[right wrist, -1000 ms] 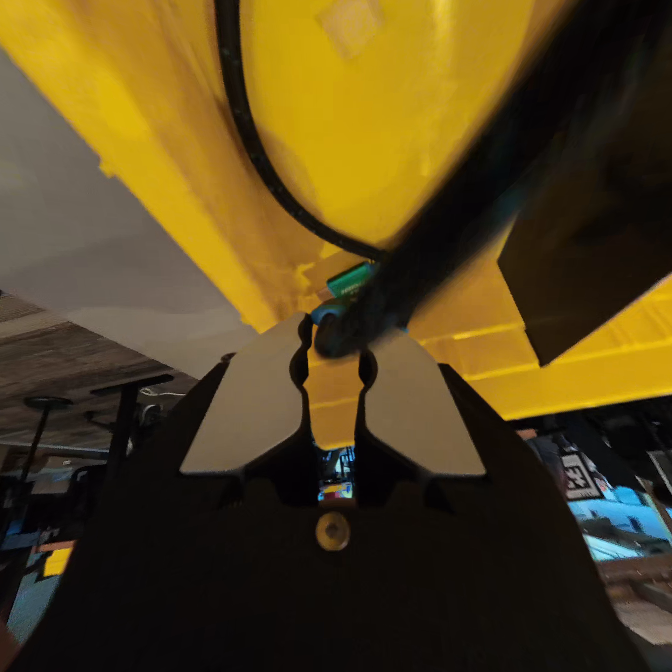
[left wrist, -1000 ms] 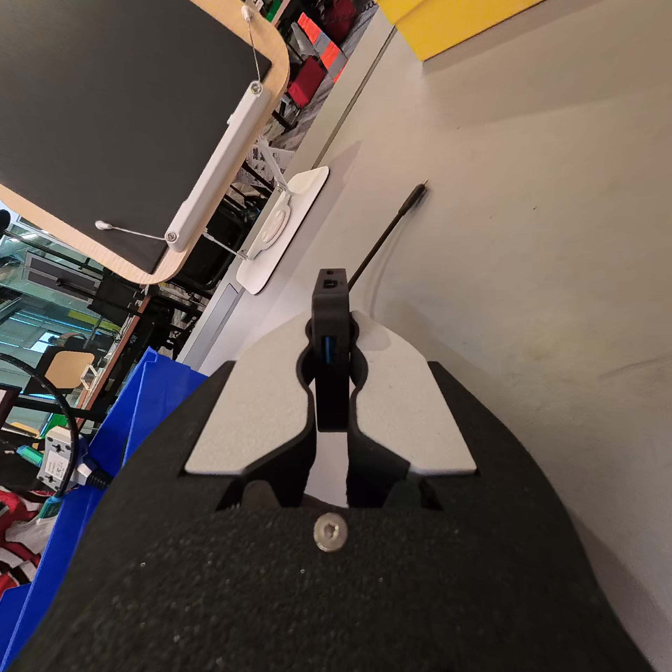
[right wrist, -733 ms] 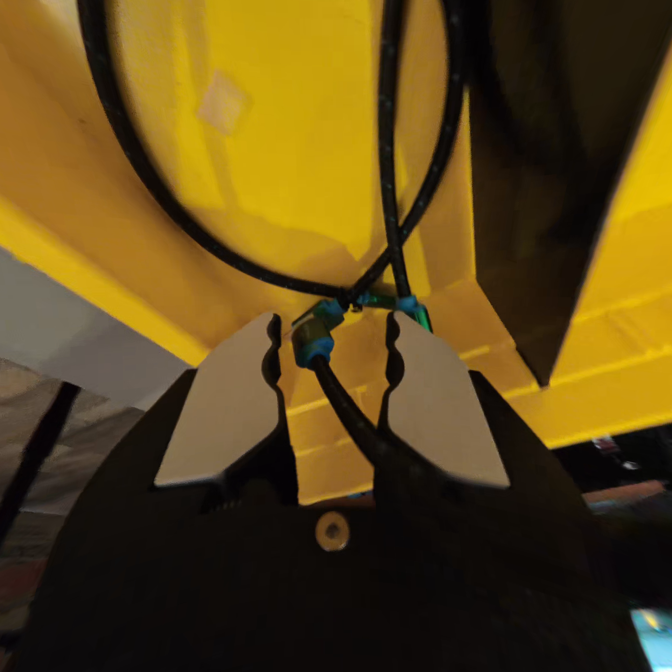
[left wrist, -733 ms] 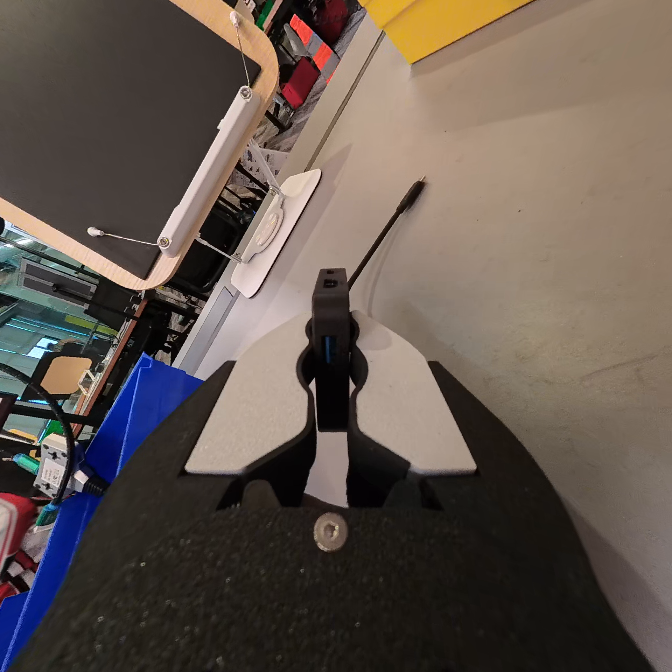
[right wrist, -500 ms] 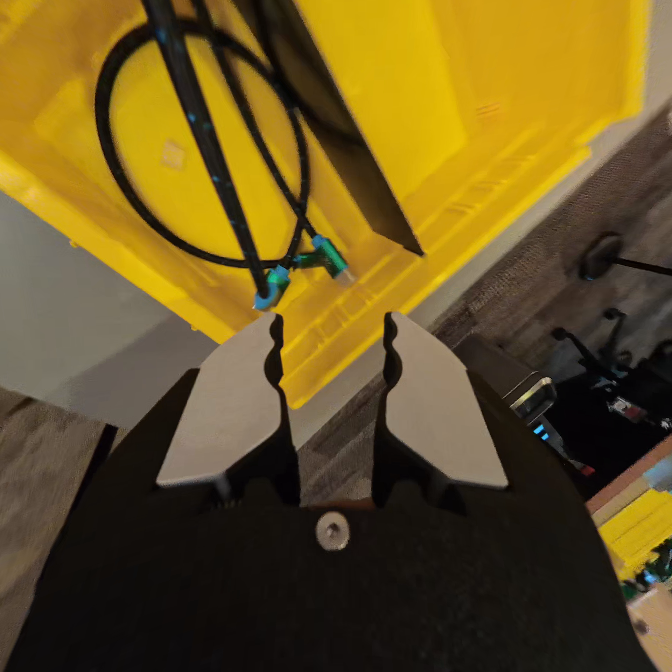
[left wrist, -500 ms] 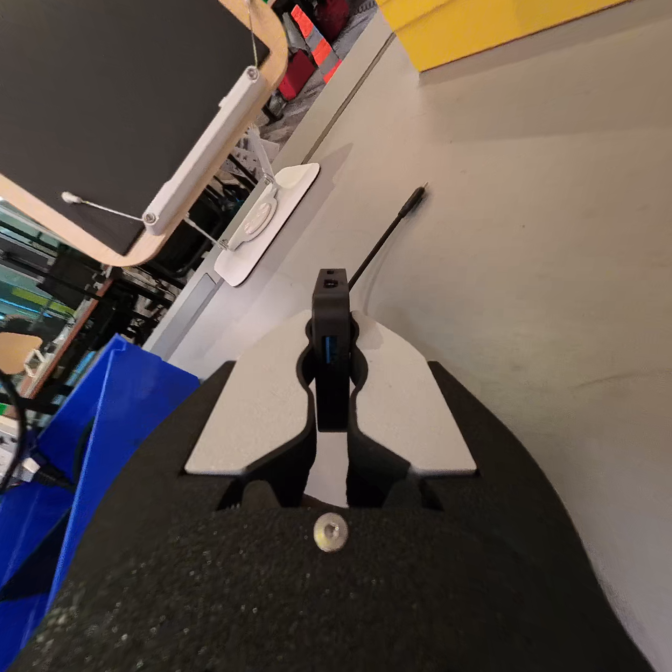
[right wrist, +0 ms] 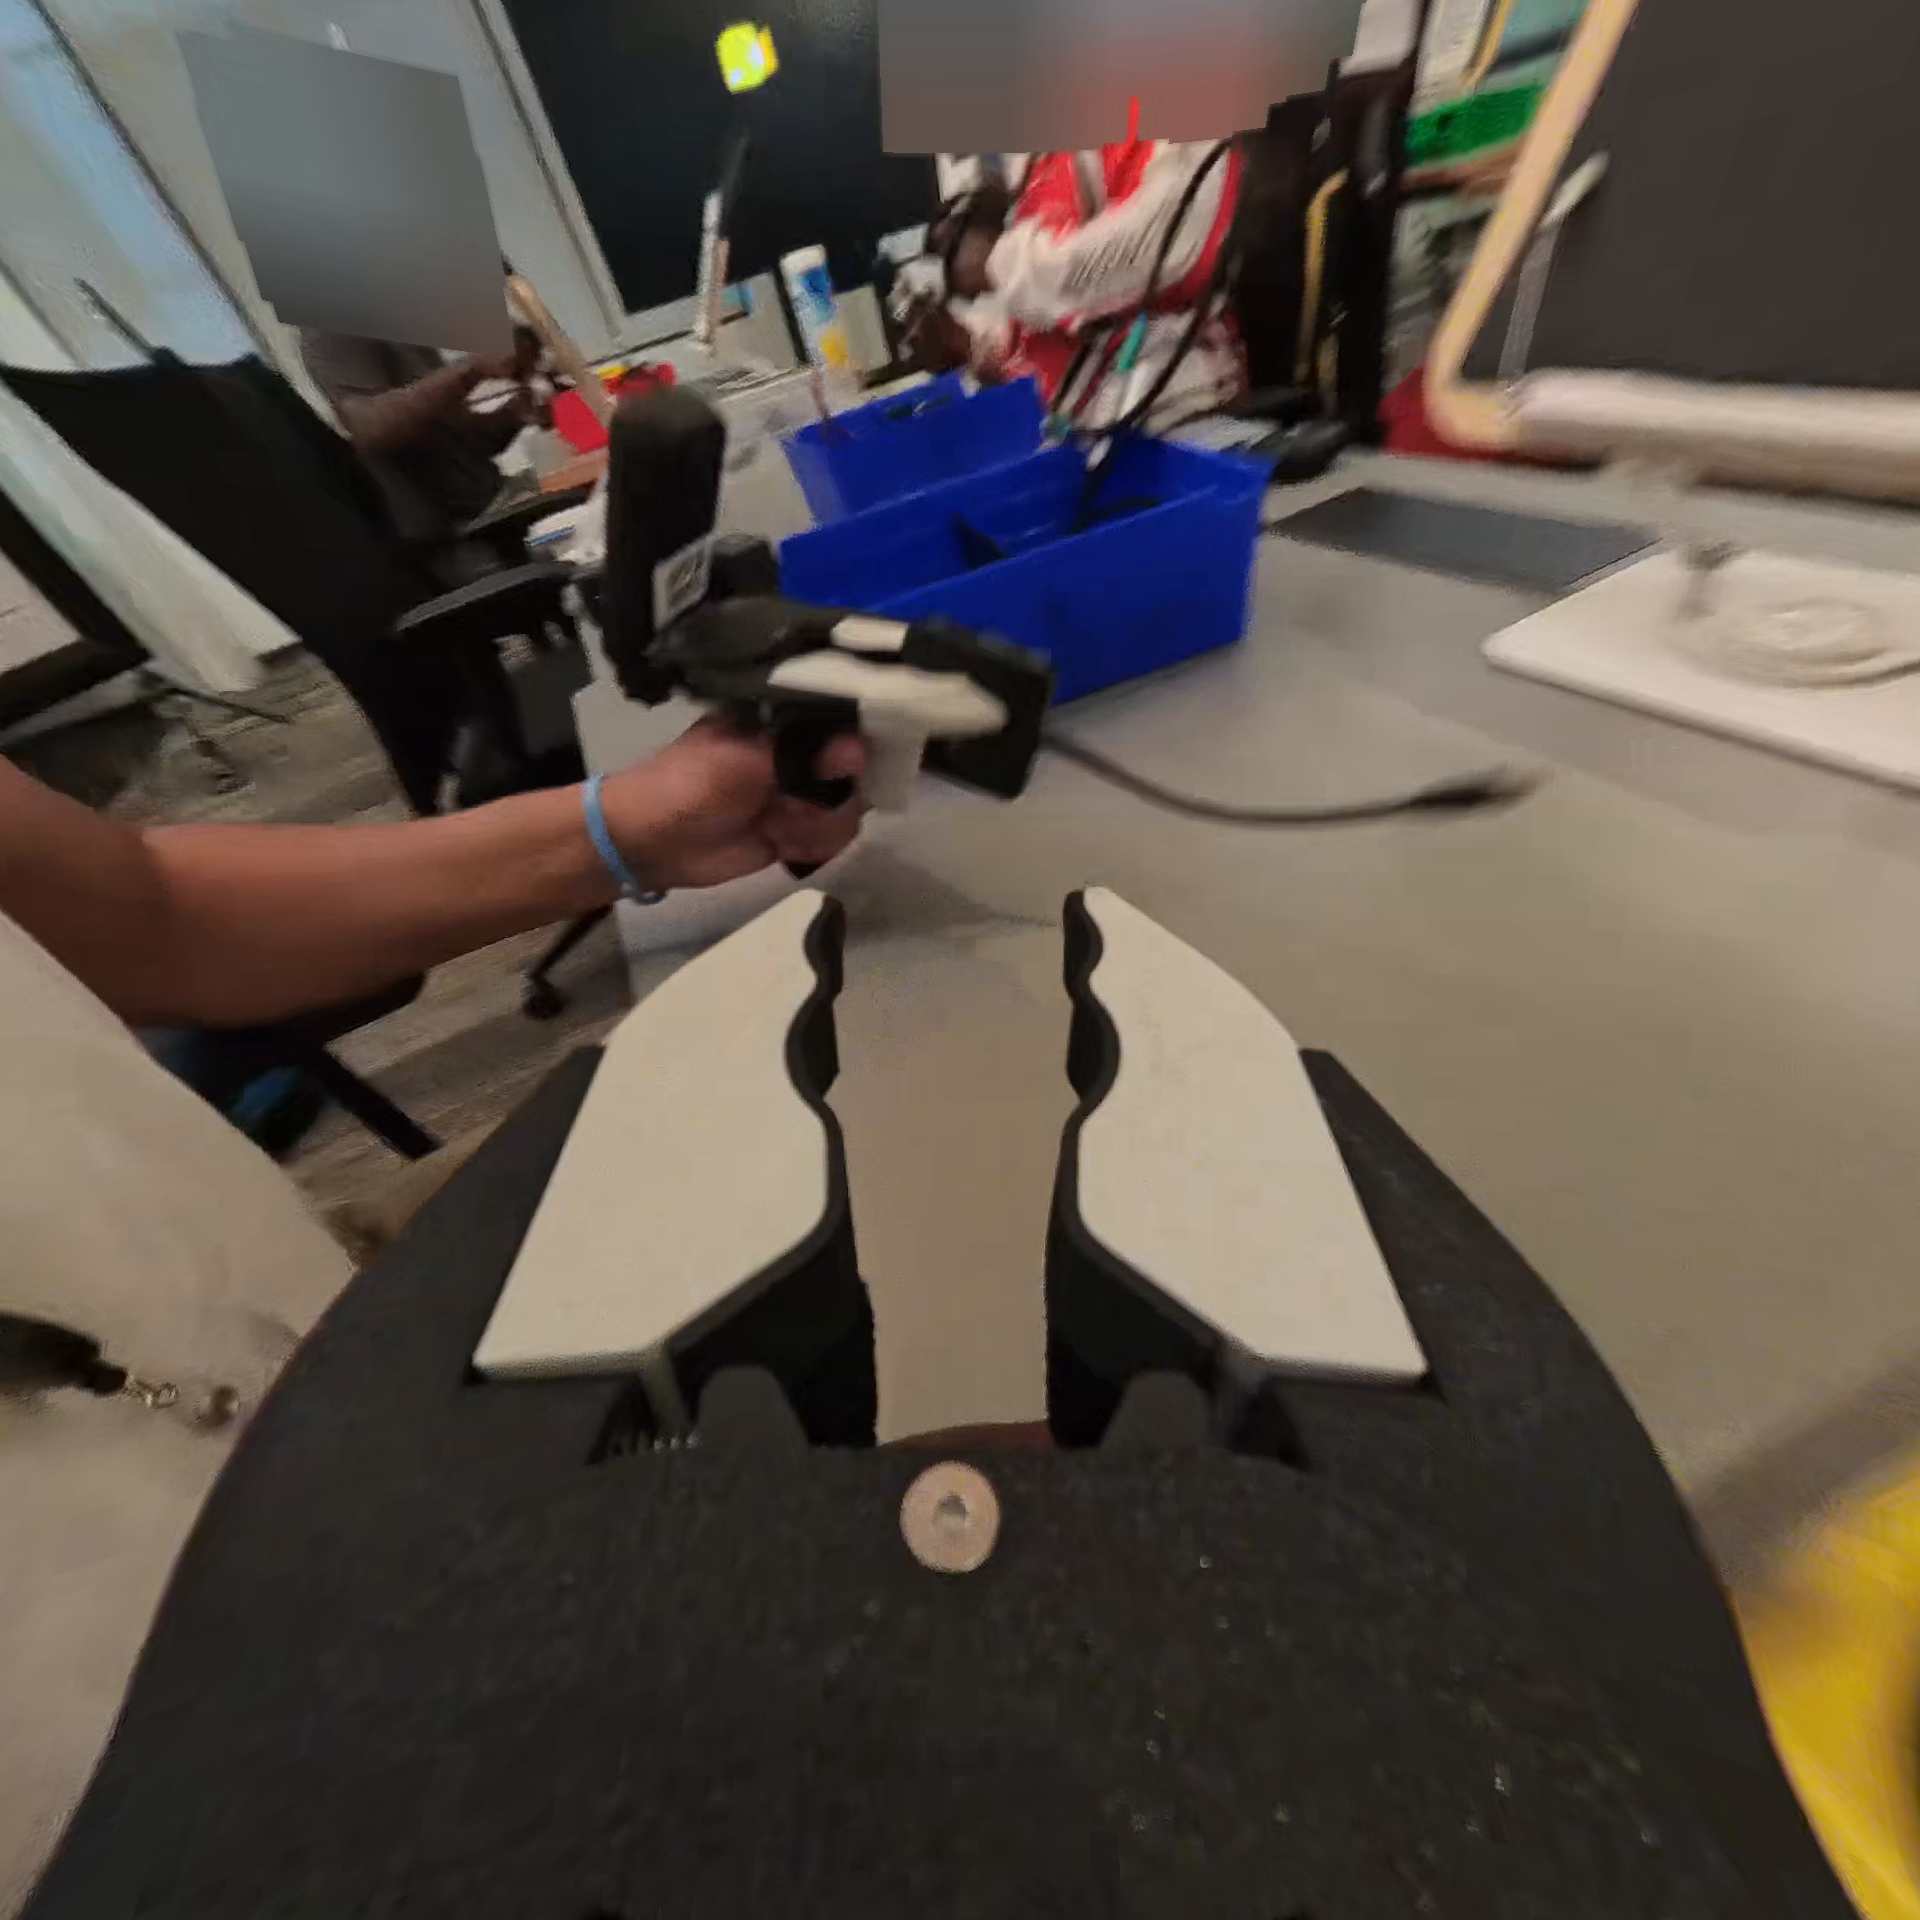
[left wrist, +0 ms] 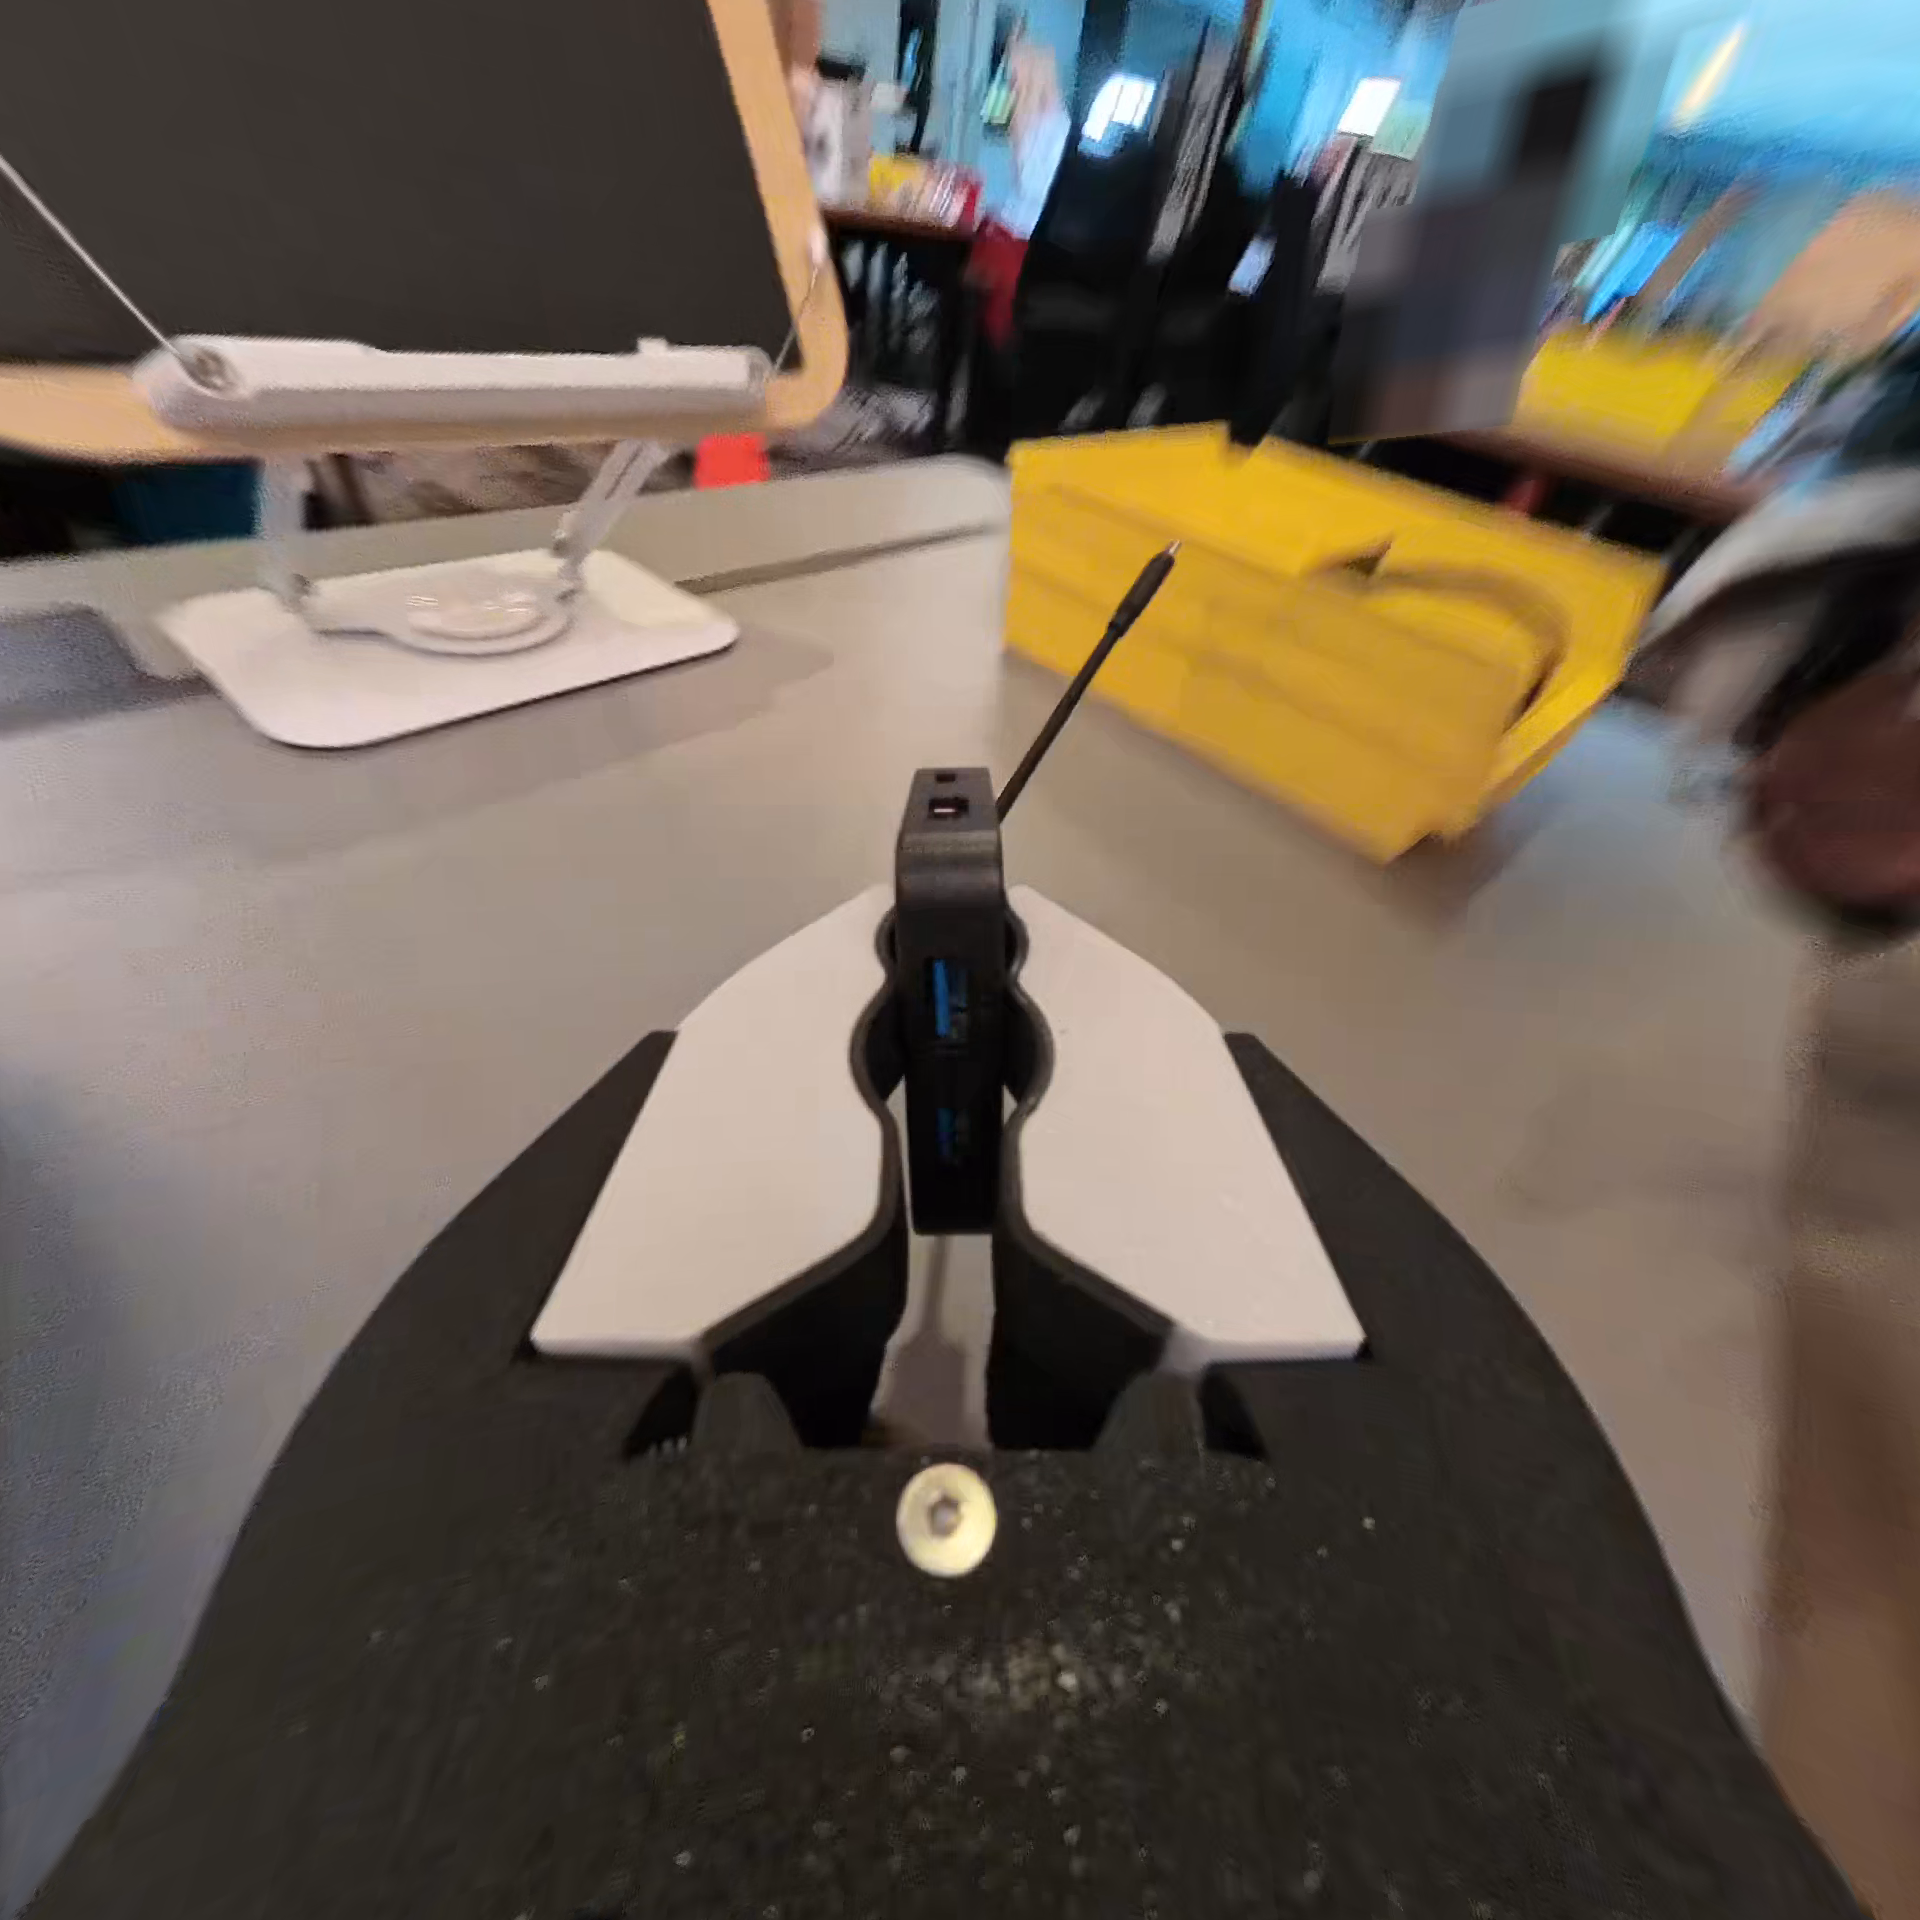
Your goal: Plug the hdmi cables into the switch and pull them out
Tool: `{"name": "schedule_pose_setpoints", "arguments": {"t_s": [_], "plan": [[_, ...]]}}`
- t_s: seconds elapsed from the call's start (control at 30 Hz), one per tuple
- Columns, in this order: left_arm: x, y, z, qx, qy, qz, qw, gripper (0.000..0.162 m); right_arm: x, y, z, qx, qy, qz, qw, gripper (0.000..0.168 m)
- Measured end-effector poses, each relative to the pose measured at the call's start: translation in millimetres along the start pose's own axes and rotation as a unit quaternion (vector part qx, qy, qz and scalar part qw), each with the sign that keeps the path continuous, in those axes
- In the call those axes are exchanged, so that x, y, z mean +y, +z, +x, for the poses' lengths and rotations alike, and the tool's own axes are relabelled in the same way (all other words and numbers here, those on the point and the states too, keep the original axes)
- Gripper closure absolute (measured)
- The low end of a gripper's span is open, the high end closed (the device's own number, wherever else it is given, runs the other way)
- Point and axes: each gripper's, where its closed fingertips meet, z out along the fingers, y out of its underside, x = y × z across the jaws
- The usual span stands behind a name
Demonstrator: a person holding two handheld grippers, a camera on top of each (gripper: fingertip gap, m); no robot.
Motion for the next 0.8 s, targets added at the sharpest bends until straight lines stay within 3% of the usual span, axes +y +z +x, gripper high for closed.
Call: {"name": "schedule_pose_setpoints", "arguments": {"t_s": [0.07, 0.2, 0.27, 0.4, 0.47, 0.57, 0.63, 0.73, 0.8], "plan": [[-17.7, -7.8, 6.5, 0.07, -0.108, 0.065, 0.99, 0.149, 20.7, 40.1, -11.0, -0.026, 0.034, -0.007, 0.999, 0.123], [-46.5, -24.1, 15.9, 0.192, -0.267, 0.174, 0.928, 0.148, 27.4, 104.3, -18.5, -0.086, 0.131, 0.032, 0.987, 0.121], [-50.1, -24.6, 23.2, 0.219, -0.295, 0.189, 0.911, 0.149, 18.2, 127.9, -24.3, -0.138, 0.194, 0.062, 0.969, 0.118], [-51.8, -21.0, 40.6, 0.237, -0.295, 0.191, 0.906, 0.148, -4.3, 153.1, -24.8, -0.177, 0.237, 0.108, 0.949, 0.129], [-52.2, -19.4, 45.1, 0.231, -0.281, 0.189, 0.912, 0.149, -6.8, 155.5, -27.0, -0.195, 0.233, 0.106, 0.947, 0.154], [-45.4, -15.8, 43.5, 0.203, -0.252, 0.156, 0.933, 0.139, -3.7, 149.6, -22.8, -0.192, 0.235, 0.095, 0.948, 0.155], [-40.7, -17.8, 39.3, 0.188, -0.238, 0.133, 0.943, 0.125, -5.7, 136.3, -6.4, -0.152, 0.226, 0.095, 0.958, 0.155], [-19.0, -20.1, 36.8, 0.15, -0.202, 0.061, 0.966, 0.124, -32.6, 89.3, 26.3, -0.057, 0.154, 0.087, 0.983, 0.155], [11.1, -24.0, 32.2, 0.089, -0.158, -0.002, 0.984, 0.127, -61.3, 40.3, 61.7, 0.054, 0.075, 0.066, 0.994, 0.155]]}}
